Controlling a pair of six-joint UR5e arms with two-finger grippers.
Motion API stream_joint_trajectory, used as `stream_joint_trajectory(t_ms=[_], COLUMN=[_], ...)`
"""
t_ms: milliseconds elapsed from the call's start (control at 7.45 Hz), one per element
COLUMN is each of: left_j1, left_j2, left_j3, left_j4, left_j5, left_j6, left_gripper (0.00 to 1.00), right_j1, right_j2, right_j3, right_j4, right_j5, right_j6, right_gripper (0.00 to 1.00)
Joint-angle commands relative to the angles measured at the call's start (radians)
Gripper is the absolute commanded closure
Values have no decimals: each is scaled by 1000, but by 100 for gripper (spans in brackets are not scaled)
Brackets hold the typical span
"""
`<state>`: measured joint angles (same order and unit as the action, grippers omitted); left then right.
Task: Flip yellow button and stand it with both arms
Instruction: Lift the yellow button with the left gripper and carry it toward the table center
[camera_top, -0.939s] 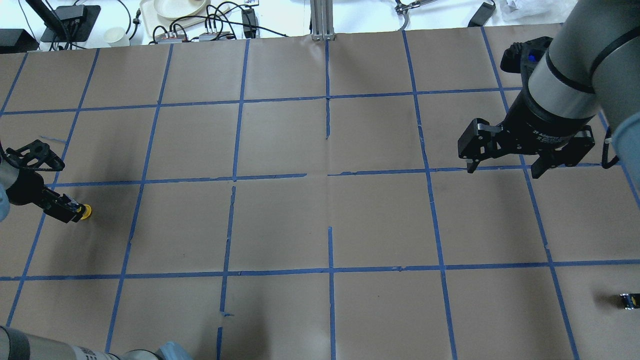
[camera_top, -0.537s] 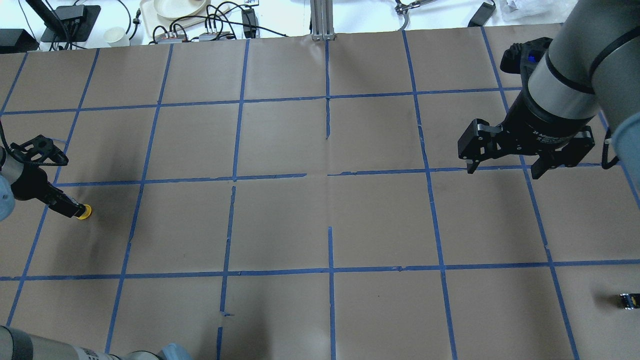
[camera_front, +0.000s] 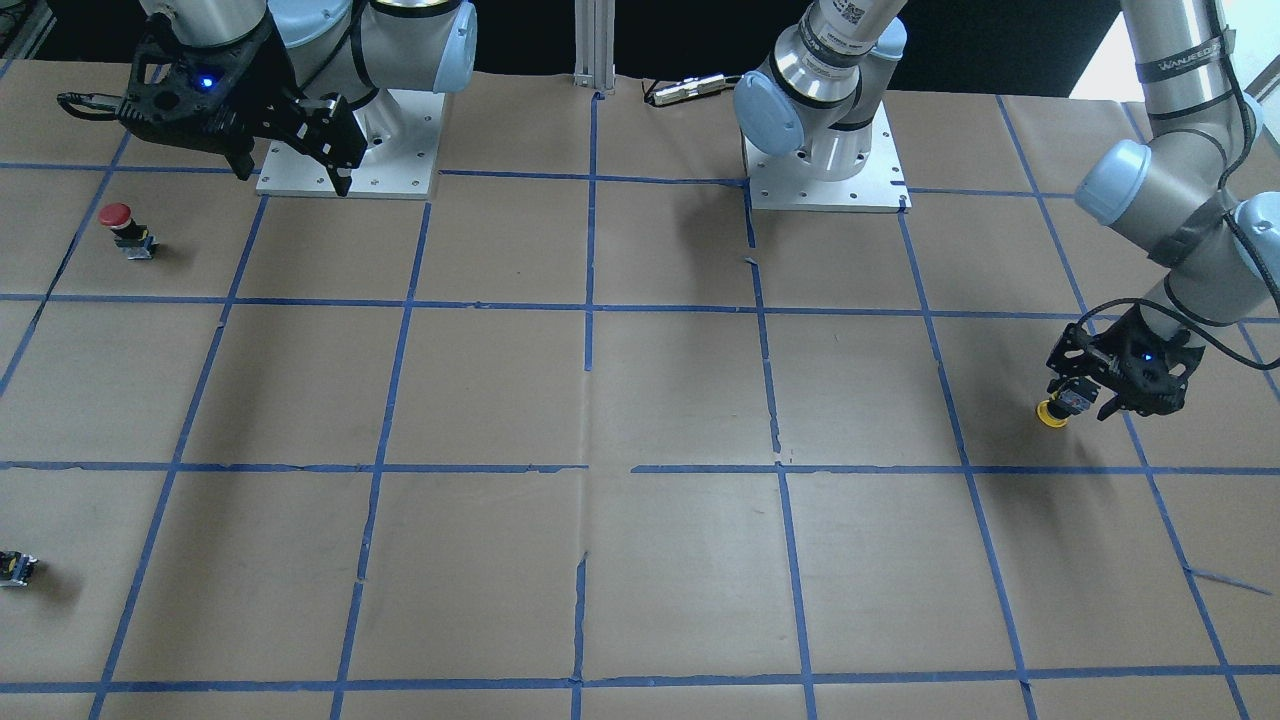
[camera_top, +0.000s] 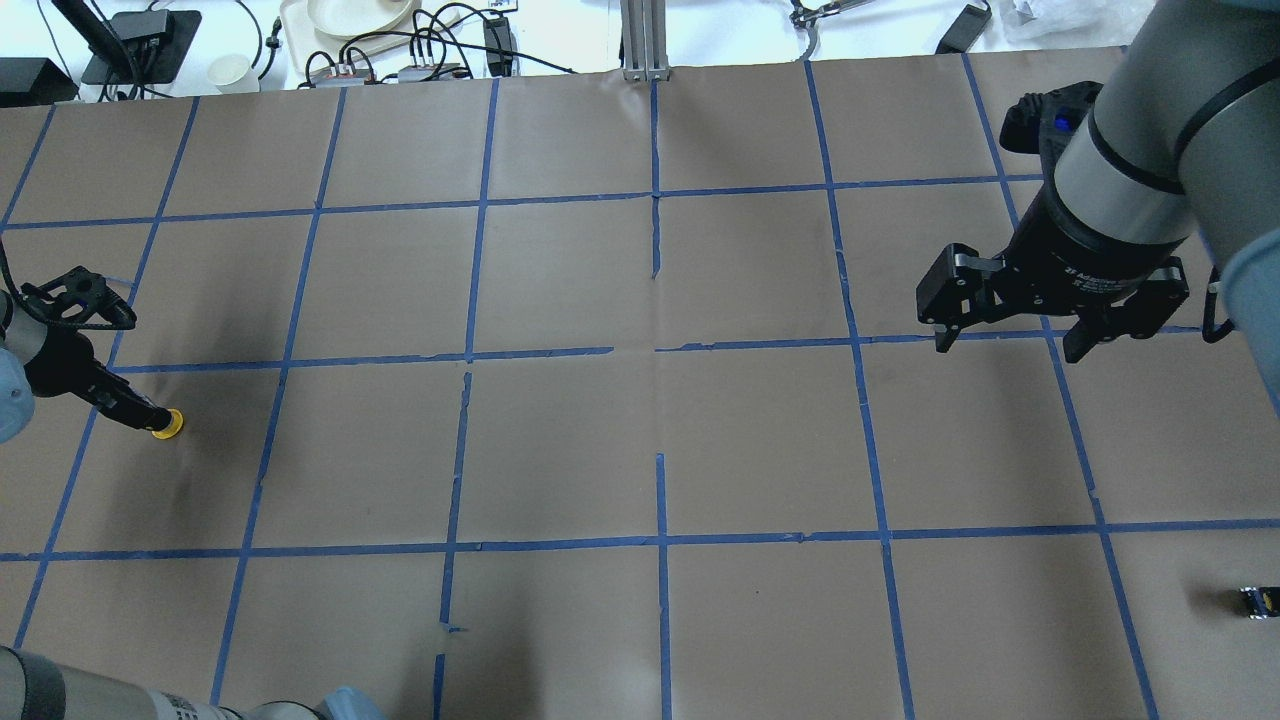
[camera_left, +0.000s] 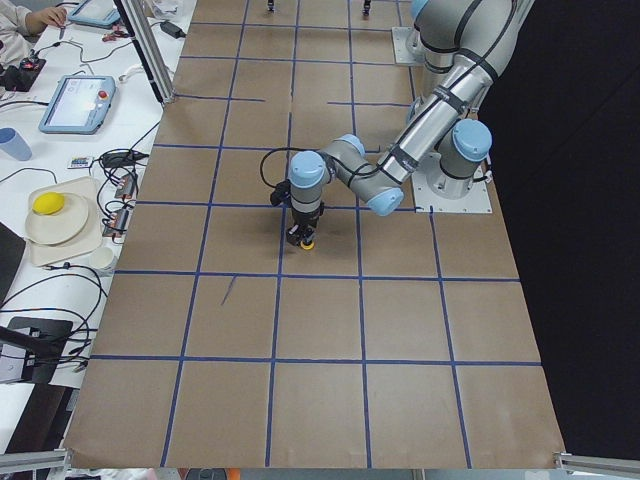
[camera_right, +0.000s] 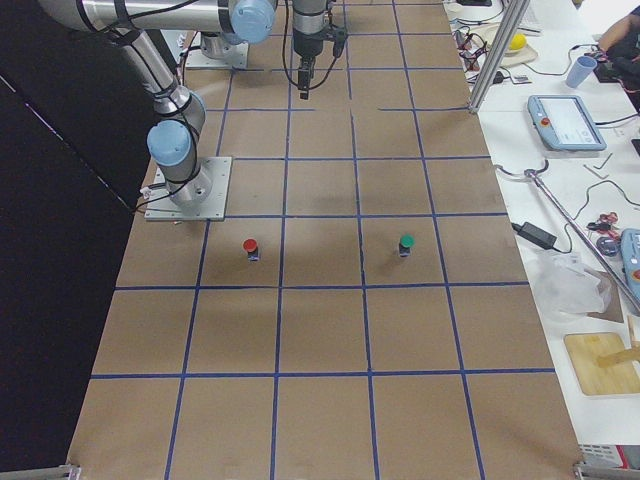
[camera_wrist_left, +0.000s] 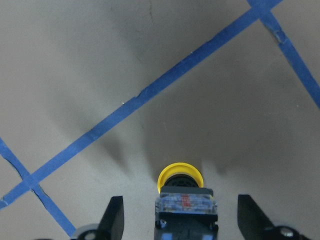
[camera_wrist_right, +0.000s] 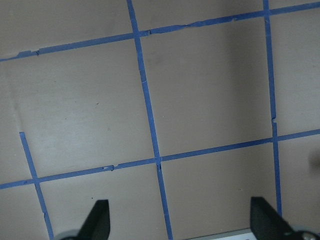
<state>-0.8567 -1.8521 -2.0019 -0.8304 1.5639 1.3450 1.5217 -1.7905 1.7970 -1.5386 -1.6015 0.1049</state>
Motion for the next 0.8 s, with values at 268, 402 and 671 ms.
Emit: stream_joint_trajectory(t_ms=[268,402,671], left_j1=[-4,-8,-9], left_j2=[25,45,95], left_j3=[2,2,2], left_j4=[-6,-16,-123], left_j5=[-7,-13,-150], left_j6=[11,11,-6], left_gripper=[83,84,84], right_j1=[-3,-5,-3], right_j2=[2,2,-1], right_j3=[-4,-5,-5], right_j4=[-43,-44,-25], right_j5=[12,14,11], right_j6=[-2,1,50], right_gripper=[0,0,0])
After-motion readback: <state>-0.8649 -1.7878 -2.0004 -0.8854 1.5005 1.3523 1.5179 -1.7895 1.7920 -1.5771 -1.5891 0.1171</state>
